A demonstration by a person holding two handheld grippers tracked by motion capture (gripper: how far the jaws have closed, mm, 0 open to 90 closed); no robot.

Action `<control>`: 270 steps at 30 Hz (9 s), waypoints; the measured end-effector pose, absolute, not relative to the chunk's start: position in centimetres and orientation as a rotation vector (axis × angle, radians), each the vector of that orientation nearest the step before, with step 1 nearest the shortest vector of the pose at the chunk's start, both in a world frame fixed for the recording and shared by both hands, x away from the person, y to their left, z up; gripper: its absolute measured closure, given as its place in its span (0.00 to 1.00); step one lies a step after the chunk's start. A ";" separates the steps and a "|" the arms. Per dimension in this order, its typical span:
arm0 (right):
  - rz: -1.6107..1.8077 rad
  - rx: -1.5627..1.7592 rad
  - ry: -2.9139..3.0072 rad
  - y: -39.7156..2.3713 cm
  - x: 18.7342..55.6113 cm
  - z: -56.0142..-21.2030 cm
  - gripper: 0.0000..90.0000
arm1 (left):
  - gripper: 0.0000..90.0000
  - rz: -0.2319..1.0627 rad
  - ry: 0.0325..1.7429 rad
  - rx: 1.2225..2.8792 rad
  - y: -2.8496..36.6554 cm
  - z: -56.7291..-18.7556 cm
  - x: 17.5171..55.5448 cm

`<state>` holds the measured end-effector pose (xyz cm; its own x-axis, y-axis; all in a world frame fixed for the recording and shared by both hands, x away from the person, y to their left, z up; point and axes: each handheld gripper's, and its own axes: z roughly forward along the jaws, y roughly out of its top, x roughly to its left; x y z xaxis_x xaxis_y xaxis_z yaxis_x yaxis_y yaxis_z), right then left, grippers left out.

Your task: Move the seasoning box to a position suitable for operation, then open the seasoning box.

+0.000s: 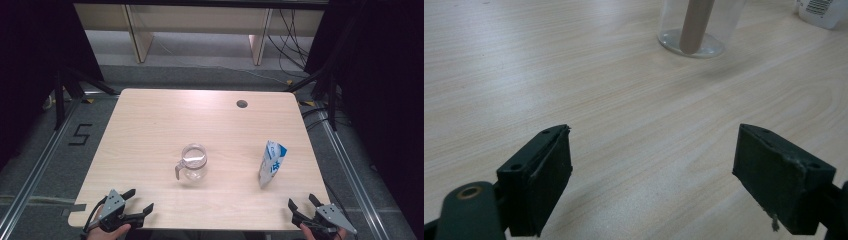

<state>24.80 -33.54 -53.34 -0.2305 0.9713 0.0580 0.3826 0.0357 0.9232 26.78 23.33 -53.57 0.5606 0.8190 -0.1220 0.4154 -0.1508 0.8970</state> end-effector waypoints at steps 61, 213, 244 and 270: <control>1.206 1.392 1.728 -33.5 25.3 -53.4 0.25 | 0.49 0.438 0.873 1.856 17.0 -50.0 33.5; 1.227 1.368 1.779 -32.9 25.6 -53.8 0.27 | 0.79 0.304 0.412 1.964 12.1 -50.0 35.0; 1.222 1.388 1.787 -33.1 25.5 -54.3 0.27 | 0.50 0.285 0.654 1.742 16.2 -46.7 32.2; 1.231 1.404 1.784 -33.2 25.6 -54.5 0.27 | 0.62 0.264 0.663 1.731 15.0 -46.0 32.7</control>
<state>25.56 -33.19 -54.48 -0.3017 0.9467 0.1126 0.4411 0.0339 0.8968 32.71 15.04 -45.98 0.8114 0.5595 -0.1689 0.2898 -0.1341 0.9476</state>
